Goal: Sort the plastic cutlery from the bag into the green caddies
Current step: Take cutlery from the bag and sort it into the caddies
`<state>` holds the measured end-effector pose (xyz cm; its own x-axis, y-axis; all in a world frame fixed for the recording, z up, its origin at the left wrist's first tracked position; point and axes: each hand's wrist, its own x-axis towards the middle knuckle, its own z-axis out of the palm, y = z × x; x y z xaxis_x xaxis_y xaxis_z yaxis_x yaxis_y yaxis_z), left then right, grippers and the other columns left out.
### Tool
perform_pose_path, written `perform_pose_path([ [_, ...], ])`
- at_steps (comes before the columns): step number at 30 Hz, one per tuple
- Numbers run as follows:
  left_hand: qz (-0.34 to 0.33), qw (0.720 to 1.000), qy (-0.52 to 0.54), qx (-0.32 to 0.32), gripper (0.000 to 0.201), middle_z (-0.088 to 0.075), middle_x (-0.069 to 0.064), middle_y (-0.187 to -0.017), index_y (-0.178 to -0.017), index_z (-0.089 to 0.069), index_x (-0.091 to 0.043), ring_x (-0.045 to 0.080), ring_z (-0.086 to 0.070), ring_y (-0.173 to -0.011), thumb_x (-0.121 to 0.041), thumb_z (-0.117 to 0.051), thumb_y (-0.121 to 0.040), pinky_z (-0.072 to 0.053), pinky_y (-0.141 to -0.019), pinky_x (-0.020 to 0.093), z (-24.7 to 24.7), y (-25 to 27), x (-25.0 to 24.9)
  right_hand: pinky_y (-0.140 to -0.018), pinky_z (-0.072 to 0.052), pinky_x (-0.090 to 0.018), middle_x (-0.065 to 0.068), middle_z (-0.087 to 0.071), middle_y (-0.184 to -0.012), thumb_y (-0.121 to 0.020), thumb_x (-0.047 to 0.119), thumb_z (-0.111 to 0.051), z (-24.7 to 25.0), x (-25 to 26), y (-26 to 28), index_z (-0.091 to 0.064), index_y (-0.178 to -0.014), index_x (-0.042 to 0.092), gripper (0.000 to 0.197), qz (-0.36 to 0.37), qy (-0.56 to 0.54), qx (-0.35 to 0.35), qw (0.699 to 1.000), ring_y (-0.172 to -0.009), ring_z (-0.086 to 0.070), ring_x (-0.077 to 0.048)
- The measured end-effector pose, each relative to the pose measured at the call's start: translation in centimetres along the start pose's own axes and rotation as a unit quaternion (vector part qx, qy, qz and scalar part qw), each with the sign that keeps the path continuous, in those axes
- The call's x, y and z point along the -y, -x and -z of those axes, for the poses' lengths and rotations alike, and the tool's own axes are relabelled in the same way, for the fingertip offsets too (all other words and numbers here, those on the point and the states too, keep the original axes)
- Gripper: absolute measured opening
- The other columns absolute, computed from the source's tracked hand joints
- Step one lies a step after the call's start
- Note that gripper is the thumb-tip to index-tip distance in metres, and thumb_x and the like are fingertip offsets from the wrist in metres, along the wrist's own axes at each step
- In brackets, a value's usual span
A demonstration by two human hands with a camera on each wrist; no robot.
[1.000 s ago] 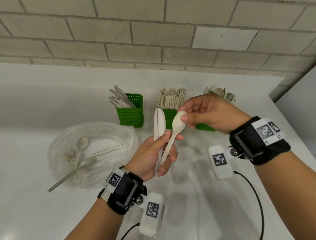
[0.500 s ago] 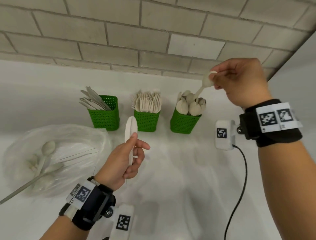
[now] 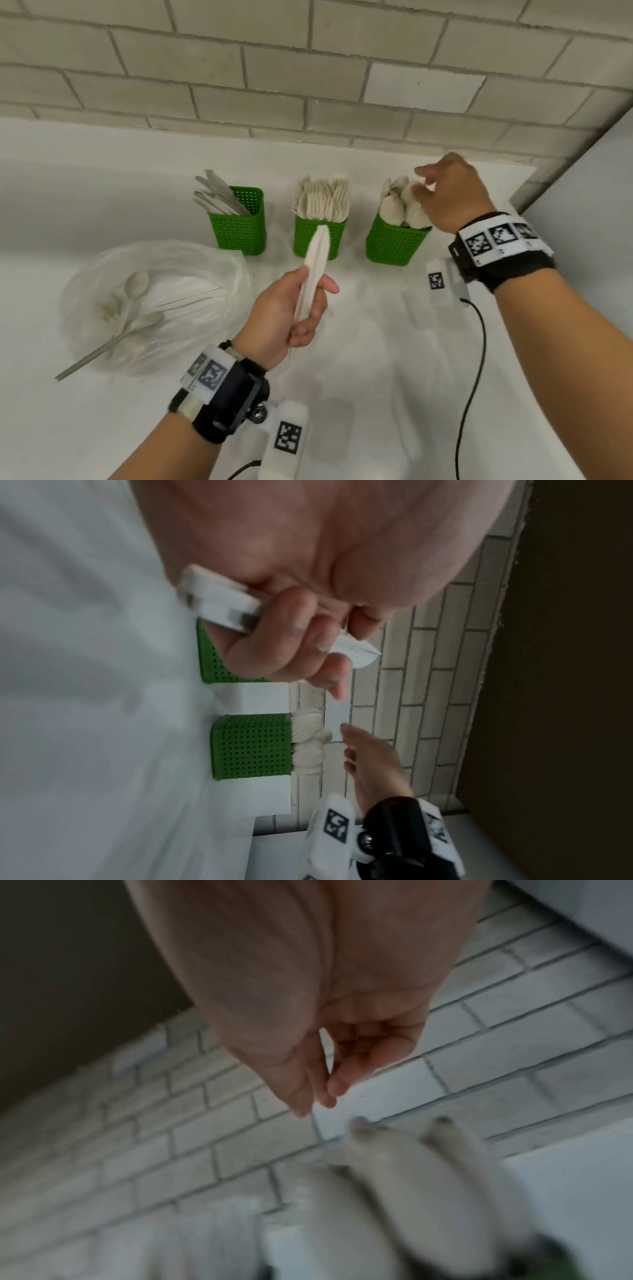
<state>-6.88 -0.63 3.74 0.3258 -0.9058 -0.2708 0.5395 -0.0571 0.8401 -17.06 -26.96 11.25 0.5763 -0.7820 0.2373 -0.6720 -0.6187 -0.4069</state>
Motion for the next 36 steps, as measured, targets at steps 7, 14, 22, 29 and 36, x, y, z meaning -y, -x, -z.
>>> perform_pose_path([
  [7, -0.06, 0.995, -0.065, -0.037, 0.031, -0.043, 0.0, -0.061, -0.1, -0.06, -0.009, 0.009, -0.026, -0.041, -0.03, -0.038, -0.103, -0.018, -0.039, 0.018, -0.9, -0.2, -0.4, -0.052, -0.047, -0.019, 0.005, -0.067, -0.066, -0.088, 0.027, -0.069, -0.2, 8.2, 6.0, -0.072, -0.096, 0.012, 0.017, 0.101, -0.244, 0.278, 0.924, -0.055, -0.06, -0.005],
  [14, -0.059, 0.993, -0.094, -0.028, 0.027, -0.034, -0.002, -0.054, -0.091, -0.056, -0.01, 0.008, -0.02, -0.038, -0.028, -0.039, -0.103, -0.014, -0.04, 0.018, -0.9, 0.1, -0.6, -0.056, -0.057, -0.025, -0.015, -0.069, -0.07, -0.084, 0.003, -0.071, -2.2, 8.3, 7.3, -0.068, -0.101, 0.004, 0.017, 0.043, -0.396, 0.261, 0.879, -0.056, -0.065, -0.017],
  [22, -0.053, 0.992, -0.112, -0.019, 0.034, -0.031, 0.0, -0.056, -0.088, -0.053, -0.01, 0.009, -0.019, -0.038, -0.037, -0.036, -0.102, -0.015, -0.039, 0.013, -0.2, 0.4, -1.1, -0.058, -0.057, -0.025, -0.011, -0.067, -0.071, -0.075, -0.006, -0.075, -2.8, 9.0, 7.1, -0.064, -0.11, 0.001, 0.038, 0.009, -0.483, 0.226, 0.846, -0.059, -0.069, -0.017],
  [29, -0.043, 0.99, -0.135, -0.007, 0.033, -0.021, 0.004, -0.06, -0.085, -0.047, -0.012, 0.008, -0.016, -0.04, -0.038, -0.035, -0.101, -0.015, -0.038, 0.013, 0.6, 1.4, -1.6, -0.051, -0.051, -0.022, -0.011, -0.066, -0.066, -0.081, 0.02, -0.074, -3.4, 10.4, 6.4, -0.071, -0.093, -0.005, 0.028, 0.074, -0.358, 0.33, 0.871, -0.054, -0.059, -0.012],
  [36, -0.161, 0.962, -0.151, -0.16, 0.04, -0.063, 0.005, -0.085, -0.106, -0.054, -0.01, 0.017, -0.063, -0.073, -0.045, -0.061, -0.088, -0.051, -0.057, 0.028, 3.8, 1.8, -3.4, -0.057, -0.058, -0.025, -0.009, -0.072, -0.065, -0.081, 0.013, -0.075, -1.9, 15.1, 3.1, -0.063, -0.104, 0.002, 0.029, 0.088, -0.419, 0.22, 0.877, -0.054, -0.069, -0.017],
])
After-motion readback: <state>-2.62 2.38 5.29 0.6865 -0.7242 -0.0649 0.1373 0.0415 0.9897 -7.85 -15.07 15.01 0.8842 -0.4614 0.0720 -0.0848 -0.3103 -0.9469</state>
